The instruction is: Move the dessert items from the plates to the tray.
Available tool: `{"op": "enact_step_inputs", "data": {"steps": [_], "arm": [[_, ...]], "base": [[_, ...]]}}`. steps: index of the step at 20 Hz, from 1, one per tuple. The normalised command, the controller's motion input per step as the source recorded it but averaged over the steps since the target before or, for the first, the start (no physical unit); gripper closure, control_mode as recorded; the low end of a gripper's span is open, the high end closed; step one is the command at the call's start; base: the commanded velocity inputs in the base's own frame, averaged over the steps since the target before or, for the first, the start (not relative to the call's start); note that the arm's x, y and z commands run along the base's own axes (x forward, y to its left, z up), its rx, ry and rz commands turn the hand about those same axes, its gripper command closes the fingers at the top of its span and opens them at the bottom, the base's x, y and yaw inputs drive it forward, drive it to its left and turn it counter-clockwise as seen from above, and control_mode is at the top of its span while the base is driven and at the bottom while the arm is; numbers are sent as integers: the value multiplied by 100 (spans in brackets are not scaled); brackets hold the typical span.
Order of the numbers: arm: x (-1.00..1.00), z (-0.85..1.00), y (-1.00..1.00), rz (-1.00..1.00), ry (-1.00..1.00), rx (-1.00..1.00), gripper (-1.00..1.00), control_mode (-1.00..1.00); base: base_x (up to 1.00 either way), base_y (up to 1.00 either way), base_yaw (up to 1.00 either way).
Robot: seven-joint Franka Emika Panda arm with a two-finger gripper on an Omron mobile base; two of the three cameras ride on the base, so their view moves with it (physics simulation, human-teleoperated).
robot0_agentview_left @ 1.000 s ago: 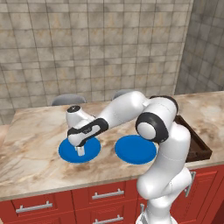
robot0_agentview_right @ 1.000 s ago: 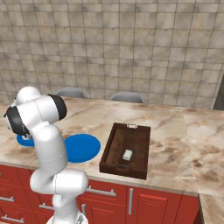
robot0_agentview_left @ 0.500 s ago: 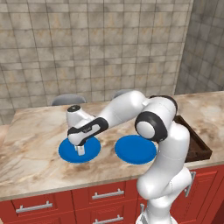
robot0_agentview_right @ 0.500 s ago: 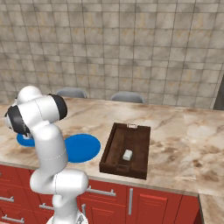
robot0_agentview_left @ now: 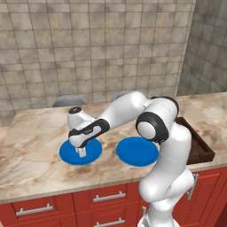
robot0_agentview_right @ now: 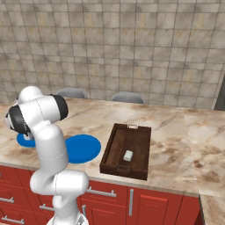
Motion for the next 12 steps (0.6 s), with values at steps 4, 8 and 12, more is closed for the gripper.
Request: {"op": "enact_step_inputs", "data": {"steps": [4, 8, 12], "arm": [[0, -17, 0, 2, 0, 0, -100, -100], [0, -13, 0, 2, 0, 0, 100, -100], [0, -1, 0, 1, 0, 0, 100, -100]], "base": [[0, 0, 0], [0, 0, 0], [0, 0, 0]]}}
